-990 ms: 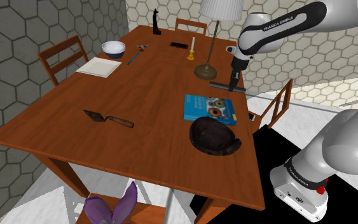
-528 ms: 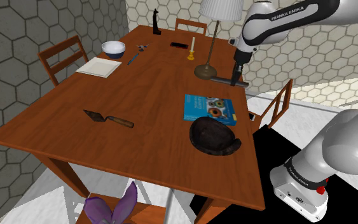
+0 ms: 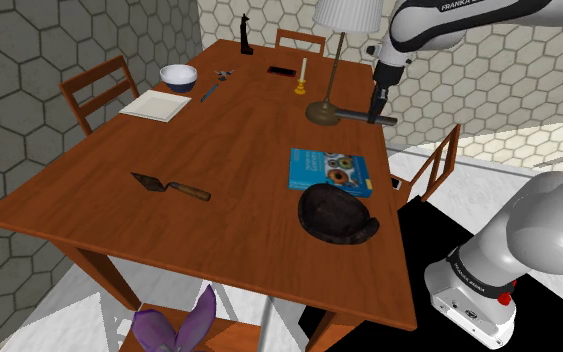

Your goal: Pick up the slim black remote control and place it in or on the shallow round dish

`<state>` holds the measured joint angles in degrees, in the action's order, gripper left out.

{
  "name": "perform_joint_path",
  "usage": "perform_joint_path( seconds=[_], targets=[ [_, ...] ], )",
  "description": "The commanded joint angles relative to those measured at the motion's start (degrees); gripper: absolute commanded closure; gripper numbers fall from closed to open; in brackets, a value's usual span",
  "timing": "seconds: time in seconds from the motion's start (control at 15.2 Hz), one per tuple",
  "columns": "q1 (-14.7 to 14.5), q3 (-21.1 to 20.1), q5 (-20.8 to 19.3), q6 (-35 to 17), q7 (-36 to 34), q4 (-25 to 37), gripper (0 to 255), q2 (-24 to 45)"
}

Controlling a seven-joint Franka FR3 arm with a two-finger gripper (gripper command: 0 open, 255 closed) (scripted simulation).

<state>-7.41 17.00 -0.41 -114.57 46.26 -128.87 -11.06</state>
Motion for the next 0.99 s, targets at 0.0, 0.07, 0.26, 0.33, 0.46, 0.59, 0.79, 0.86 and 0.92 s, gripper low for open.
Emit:
perform_joint_path(
  seconds=[0.0,0.07,0.26,0.33,0.46,0.59,0.79,0.86,0.92],
  targets=[
    [0.02,-0.03,-0.08,1.50,-0.05,1.18,255,-0.30],
    [0.02,-0.07,-0.14,2.28,-0.13,1.73,255,-0.54],
    [0.00,-0.21,-0.29,4.62,-0.35,3.45,255,-1.19],
    [0.00,-0.25,-0.33,5.39,-0.42,4.05,255,-1.38],
    [-0.02,-0.33,-0.40,6.95,-0.54,5.27,255,-1.72],
    [-0.43,-1.21,-0.55,7.42,-1.96,4.20,255,-3.34],
    [-1.64,-3.88,-0.58,7.10,-6.04,-0.18,255,-7.55],
    [-2.06,-4.80,-0.47,7.03,-7.39,-1.52,255,-8.86],
    [-2.49,-5.74,-0.30,6.98,-8.74,-2.80,255,-10.12]
  ],
)
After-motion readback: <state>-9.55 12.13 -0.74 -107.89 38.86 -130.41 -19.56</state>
